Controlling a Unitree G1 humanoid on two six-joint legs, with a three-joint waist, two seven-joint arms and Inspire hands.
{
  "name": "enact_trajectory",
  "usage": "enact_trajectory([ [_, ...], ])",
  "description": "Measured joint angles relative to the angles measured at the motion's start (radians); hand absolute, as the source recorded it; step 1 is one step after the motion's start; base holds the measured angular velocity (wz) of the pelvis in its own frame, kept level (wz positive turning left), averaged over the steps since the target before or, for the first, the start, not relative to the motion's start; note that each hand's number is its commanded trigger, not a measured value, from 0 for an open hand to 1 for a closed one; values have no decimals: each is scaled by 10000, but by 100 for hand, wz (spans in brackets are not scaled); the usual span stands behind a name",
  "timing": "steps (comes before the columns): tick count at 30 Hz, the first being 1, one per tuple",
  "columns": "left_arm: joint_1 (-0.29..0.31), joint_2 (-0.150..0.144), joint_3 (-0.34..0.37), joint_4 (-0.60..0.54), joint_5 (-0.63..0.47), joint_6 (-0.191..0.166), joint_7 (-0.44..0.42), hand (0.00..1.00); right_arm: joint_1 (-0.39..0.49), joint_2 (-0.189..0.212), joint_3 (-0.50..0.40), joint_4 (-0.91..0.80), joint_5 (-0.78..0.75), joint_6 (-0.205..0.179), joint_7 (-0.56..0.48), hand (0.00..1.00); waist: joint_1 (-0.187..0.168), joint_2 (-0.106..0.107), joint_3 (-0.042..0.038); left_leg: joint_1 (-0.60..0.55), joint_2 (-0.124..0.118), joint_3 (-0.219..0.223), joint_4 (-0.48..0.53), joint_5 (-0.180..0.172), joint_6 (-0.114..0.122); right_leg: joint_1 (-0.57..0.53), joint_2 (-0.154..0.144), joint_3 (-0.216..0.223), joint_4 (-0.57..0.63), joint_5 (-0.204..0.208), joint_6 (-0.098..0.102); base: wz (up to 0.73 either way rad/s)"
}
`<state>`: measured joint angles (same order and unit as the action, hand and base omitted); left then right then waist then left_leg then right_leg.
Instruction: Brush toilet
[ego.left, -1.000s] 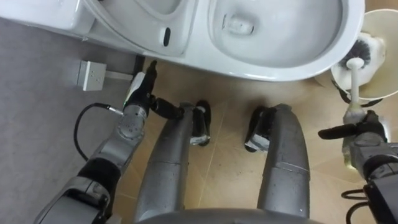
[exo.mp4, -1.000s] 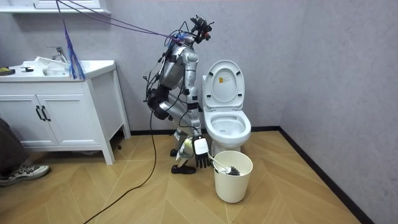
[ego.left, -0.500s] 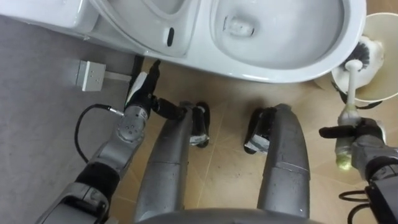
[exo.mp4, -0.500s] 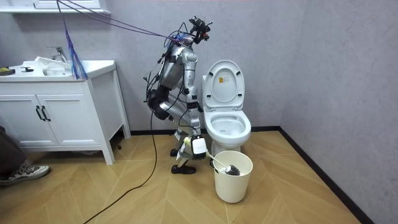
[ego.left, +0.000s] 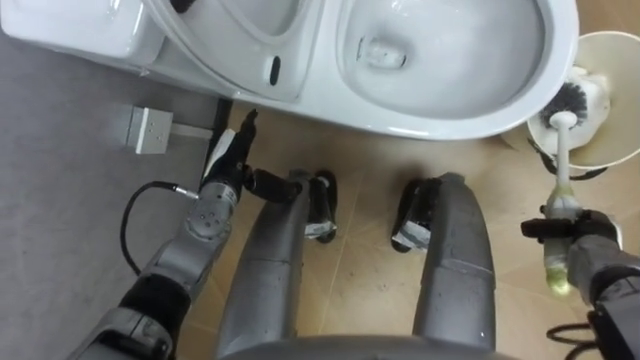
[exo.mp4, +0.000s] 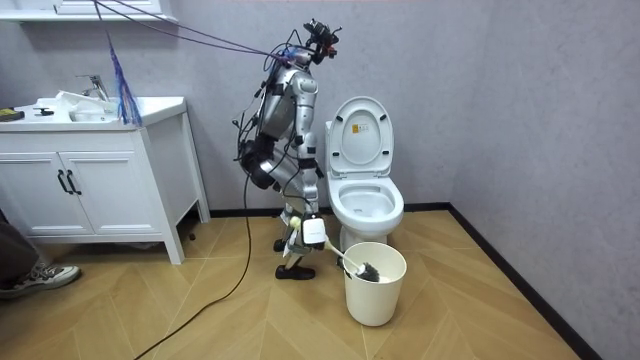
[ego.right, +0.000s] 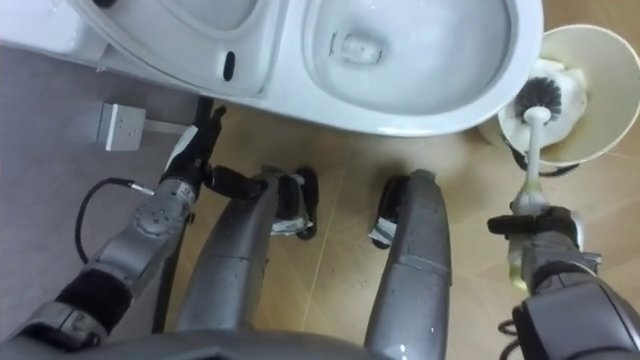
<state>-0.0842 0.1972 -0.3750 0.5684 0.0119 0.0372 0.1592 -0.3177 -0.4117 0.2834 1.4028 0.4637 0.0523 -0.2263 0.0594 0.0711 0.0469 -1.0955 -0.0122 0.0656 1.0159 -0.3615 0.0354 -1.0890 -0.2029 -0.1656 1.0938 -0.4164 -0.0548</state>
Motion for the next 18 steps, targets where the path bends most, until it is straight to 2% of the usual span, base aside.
enact_trajectory([
  [3, 100, 27, -8, 1, -12, 7, -175, 0, 98, 192, -240, 20, 141, 147, 9, 100, -87, -57, -28, 568, -40, -25, -538, 122, -2, 563, -40, -82, -486, 88, 57, 3],
  [10, 230, 85, 171, 298, 3, -31, -169, 0, 317, 664, -574, 41, 887, 290, 359, 100, -278, -222, -60, 2411, -25, 2, -1793, 258, 6, 2430, 152, -278, -1827, 310, 221, -4],
  [13, 274, 171, 230, 884, 20, -73, -171, 0, 551, 688, -877, 42, 1112, 335, 393, 100, -273, -348, -142, 3324, -53, 24, -2389, 309, 29, 3329, 212, -300, -2429, 372, 327, -3],
  [15, 524, 210, 550, 1270, 21, -167, -171, 0, 706, 727, -1157, 40, 1262, 336, 430, 100, -281, -413, -166, 3954, -37, 22, -2859, 384, 25, 3966, 321, -326, -2951, 505, 400, -7],
  [17, 990, 455, 720, 1529, 25, -163, -168, 0, 1034, 827, -1391, 14, 1719, 335, 359, 100, -280, -538, -254, 4765, -29, 17, -3468, 475, 19, 4782, 417, -374, -3607, 626, 472, -4],
  [18, 1132, 488, 818, 1632, 22, -168, -174, 0, 1098, 866, -1493, 14, 1759, 348, 337, 100, -271, -552, -259, 4954, -16, 3, -3612, 497, 13, 4988, 471, -379, -3788, 675, 496, 0],
])
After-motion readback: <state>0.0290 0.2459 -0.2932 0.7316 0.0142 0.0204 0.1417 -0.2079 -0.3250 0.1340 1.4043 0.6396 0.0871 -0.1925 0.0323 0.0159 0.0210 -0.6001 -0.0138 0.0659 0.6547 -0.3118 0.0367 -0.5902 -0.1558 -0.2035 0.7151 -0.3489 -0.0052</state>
